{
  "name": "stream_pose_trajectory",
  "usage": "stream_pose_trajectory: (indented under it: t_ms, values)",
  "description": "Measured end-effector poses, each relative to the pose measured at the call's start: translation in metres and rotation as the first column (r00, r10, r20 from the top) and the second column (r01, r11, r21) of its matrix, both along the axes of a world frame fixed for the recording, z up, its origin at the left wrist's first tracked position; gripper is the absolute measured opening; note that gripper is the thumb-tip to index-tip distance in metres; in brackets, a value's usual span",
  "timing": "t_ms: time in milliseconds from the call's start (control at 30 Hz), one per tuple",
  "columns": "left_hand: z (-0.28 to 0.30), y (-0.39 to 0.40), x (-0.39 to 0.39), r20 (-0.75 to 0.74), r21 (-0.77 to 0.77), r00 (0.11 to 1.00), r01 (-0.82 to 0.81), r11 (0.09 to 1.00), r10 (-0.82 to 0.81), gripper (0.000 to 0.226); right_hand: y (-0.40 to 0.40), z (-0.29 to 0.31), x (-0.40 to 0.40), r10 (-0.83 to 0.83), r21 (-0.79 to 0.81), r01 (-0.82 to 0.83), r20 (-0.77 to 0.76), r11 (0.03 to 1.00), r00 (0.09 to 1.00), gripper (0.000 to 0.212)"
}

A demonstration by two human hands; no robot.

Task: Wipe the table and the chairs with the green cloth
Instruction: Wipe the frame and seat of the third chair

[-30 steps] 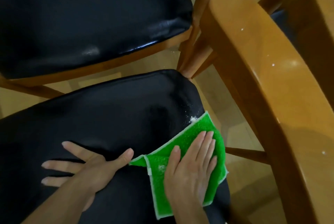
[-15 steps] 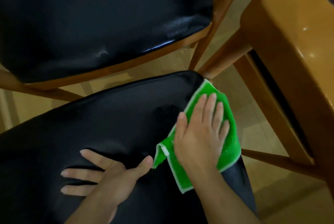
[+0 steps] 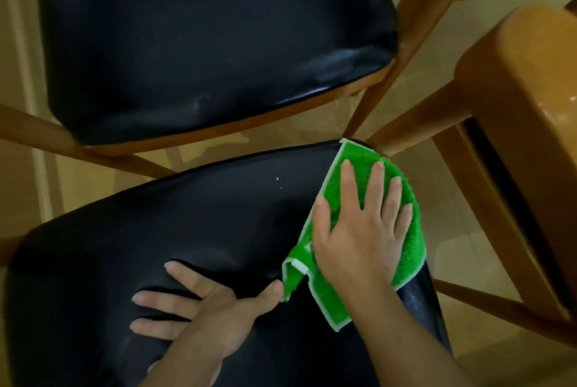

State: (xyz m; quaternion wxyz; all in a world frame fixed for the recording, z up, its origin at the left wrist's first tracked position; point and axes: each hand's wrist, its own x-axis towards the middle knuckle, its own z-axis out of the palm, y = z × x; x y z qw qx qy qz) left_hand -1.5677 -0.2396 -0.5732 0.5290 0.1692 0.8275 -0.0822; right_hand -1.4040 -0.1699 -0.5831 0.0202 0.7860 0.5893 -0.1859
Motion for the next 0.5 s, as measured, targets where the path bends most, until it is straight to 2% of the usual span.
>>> stream_pose_trajectory:
  t_ms: [100,167,267,333,400,433,500]
  values:
    - [0.007,0.011,0.005,0.049,-0.125,0.999,0.022,0.992,-0.015,0.169,0.011,0.004,-0.02,0.049,0.003,-0.049,-0.011,0.999,0.999,0.062]
    - [0.012,0.019,0.009,0.022,-0.199,0.999,0.05,0.979,-0.047,0.167,0.024,0.005,-0.037,0.236,-0.004,-0.236,-0.041,0.972,0.971,0.058]
    - [0.016,0.028,0.013,-0.032,-0.289,0.999,0.023,0.957,-0.033,0.157,0.041,0.006,-0.076,0.568,0.015,-0.575,-0.181,0.818,0.803,0.052]
    - [0.014,0.027,0.013,-0.048,-0.307,0.996,0.06,0.95,-0.079,0.157,0.041,0.009,-0.097,0.705,0.045,-0.72,-0.255,0.693,0.662,0.049]
    - [0.011,0.026,0.013,-0.053,-0.302,0.994,0.077,0.95,-0.097,0.159,0.035,0.009,-0.103,0.762,0.067,-0.785,-0.304,0.615,0.572,0.048]
    - [0.011,0.026,0.014,-0.05,-0.308,0.994,0.081,0.948,-0.101,0.161,0.034,0.009,-0.1,0.767,0.07,-0.793,-0.318,0.605,0.557,0.049]
    - [0.016,0.027,0.014,-0.051,-0.33,0.994,0.074,0.941,-0.096,0.163,0.043,0.005,-0.08,0.739,0.066,-0.758,-0.289,0.649,0.609,0.05]
